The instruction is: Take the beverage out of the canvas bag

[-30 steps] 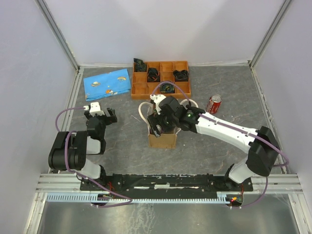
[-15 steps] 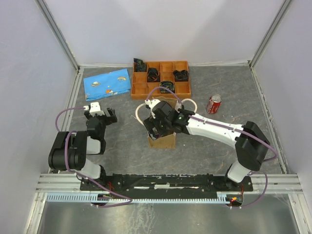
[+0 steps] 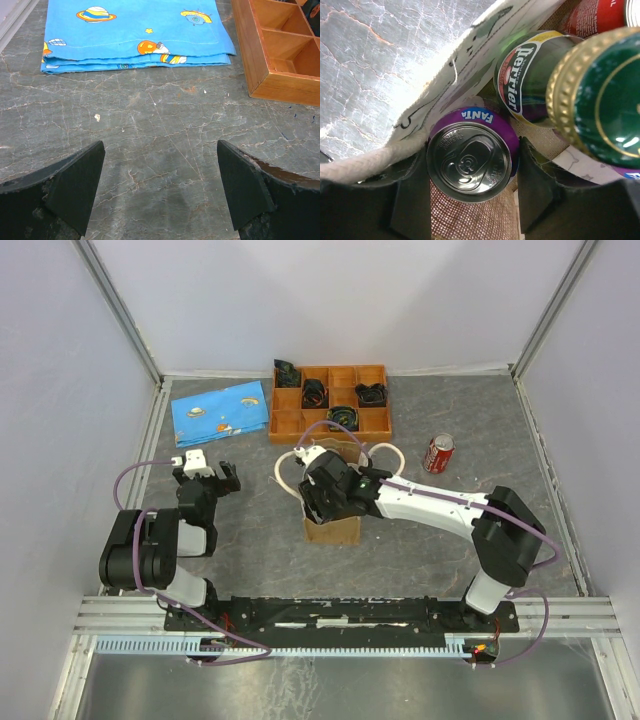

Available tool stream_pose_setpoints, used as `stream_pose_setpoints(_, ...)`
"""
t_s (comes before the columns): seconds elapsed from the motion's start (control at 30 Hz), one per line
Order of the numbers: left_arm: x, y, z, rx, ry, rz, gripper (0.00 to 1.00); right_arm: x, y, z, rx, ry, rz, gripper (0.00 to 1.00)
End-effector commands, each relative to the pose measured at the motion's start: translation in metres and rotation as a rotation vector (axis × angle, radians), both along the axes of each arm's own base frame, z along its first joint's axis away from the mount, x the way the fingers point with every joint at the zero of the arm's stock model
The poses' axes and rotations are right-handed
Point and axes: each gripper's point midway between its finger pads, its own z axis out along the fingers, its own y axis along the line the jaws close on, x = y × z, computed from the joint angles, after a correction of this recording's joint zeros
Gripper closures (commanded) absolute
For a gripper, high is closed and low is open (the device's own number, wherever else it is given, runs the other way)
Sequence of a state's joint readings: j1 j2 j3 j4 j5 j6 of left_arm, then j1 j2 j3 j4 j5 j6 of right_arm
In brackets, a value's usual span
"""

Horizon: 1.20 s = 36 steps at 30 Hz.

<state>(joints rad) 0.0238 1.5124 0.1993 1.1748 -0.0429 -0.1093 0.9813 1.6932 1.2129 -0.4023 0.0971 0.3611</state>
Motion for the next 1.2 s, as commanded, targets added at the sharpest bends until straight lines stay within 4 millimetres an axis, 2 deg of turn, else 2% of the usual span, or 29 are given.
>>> stream_pose_setpoints(0.0, 0.008, 0.001, 0.013, 0.062, -0.042, -0.011, 0.01, -0.012, -0.006, -0.025, -0.071, 0.038, 0.028, 0.74)
stream_pose_setpoints(0.03, 0.008, 0.001, 0.013, 0.062, -0.041, -0.01, 0.01, -0.013, -0.007, -0.024, -0.075, 0.04, 0.029, 0.89)
stream_pose_setpoints(0.07, 0.008, 0.001, 0.013, 0.063, -0.04, -0.01, 0.01, -0.014, -0.008, -0.024, -0.077, 0.04, 0.031, 0.99)
stream_pose_setpoints(0.17, 0.008, 0.001, 0.013, 0.062, -0.042, -0.011, 0.01, -0.017, -0.006, -0.014, -0.067, 0.031, 0.06, 1.0)
stream_pose_setpoints(0.27, 0.008, 0.001, 0.013, 0.062, -0.041, -0.011, 0.01, -0.018, -0.002, 0.009, -0.036, -0.009, 0.093, 1.0)
stream_pose_setpoints(0.33, 0.008, 0.001, 0.013, 0.063, -0.04, -0.01, 0.01, -0.018, 0.0, 0.031, -0.009, -0.043, 0.112, 1.0)
stream_pose_setpoints(0.47, 0.008, 0.001, 0.013, 0.063, -0.04, -0.01, 0.01, -0.014, 0.003, 0.092, 0.076, -0.151, 0.14, 1.0)
stream_pose_setpoints(0.73, 0.008, 0.001, 0.013, 0.063, -0.042, -0.009, 0.01, -0.002, -0.015, 0.205, 0.215, -0.385, 0.094, 1.0)
stream_pose_setpoints(0.83, 0.008, 0.001, 0.013, 0.063, -0.041, -0.009, 0.01, 0.006, -0.03, 0.237, 0.24, -0.495, 0.044, 1.0)
stream_pose_setpoints(0.93, 0.008, 0.001, 0.012, 0.063, -0.04, -0.009, 0.01, 0.02, -0.055, 0.265, 0.209, -0.615, -0.055, 1.0)
stream_pose_setpoints(1.17, 0.008, 0.001, 0.013, 0.063, -0.041, -0.009, 0.01, 0.07, -0.128, 0.299, 0.146, -0.736, -0.321, 1.0)
